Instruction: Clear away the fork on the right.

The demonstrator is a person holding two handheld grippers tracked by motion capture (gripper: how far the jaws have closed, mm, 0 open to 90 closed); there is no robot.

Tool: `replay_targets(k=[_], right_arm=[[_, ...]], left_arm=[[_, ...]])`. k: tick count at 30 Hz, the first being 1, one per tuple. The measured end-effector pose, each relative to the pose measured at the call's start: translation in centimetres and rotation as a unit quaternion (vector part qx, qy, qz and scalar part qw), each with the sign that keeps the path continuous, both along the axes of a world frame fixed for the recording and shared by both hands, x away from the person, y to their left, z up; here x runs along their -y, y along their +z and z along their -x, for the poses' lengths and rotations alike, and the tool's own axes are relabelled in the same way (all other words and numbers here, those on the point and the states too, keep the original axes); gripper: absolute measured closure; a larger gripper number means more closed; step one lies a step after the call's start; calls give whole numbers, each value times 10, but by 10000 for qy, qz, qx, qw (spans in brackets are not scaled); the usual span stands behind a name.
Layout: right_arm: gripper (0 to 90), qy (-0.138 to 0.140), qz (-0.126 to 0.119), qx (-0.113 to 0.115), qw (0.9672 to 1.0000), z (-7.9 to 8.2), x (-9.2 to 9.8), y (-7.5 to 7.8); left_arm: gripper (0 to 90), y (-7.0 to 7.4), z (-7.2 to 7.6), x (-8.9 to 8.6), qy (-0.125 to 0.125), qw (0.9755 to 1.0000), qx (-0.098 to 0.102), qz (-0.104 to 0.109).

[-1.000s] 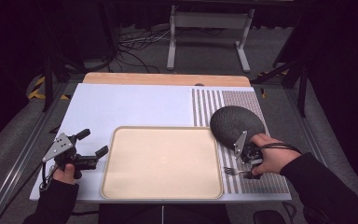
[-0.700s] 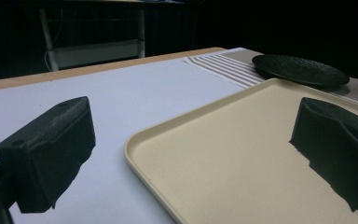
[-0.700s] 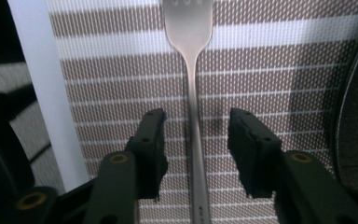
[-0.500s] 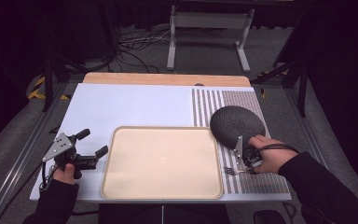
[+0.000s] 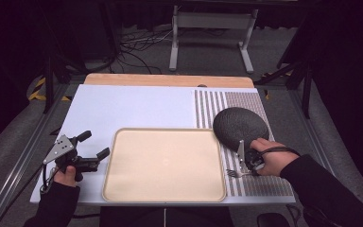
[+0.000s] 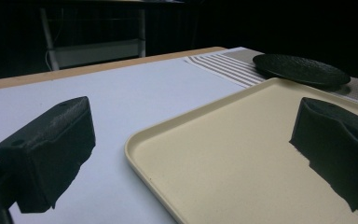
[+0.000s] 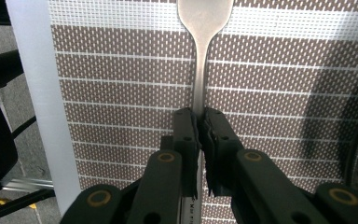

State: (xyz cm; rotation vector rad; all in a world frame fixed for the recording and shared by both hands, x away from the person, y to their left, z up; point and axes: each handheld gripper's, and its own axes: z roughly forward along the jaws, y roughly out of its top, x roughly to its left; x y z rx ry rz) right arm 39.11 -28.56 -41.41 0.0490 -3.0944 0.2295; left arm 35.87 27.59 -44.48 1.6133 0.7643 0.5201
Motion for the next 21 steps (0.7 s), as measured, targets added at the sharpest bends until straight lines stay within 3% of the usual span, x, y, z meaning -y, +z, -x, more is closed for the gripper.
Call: replay_targets(k=[15,21], right_arm=[[850,-34,-56,13,10000,1,2,1],[851,-85,-160,146,9997,1,-1,17]], left_arm=[[4,0,0,0,13,10000,-19,15],[4,0,0,0,16,10000,-8,27]])
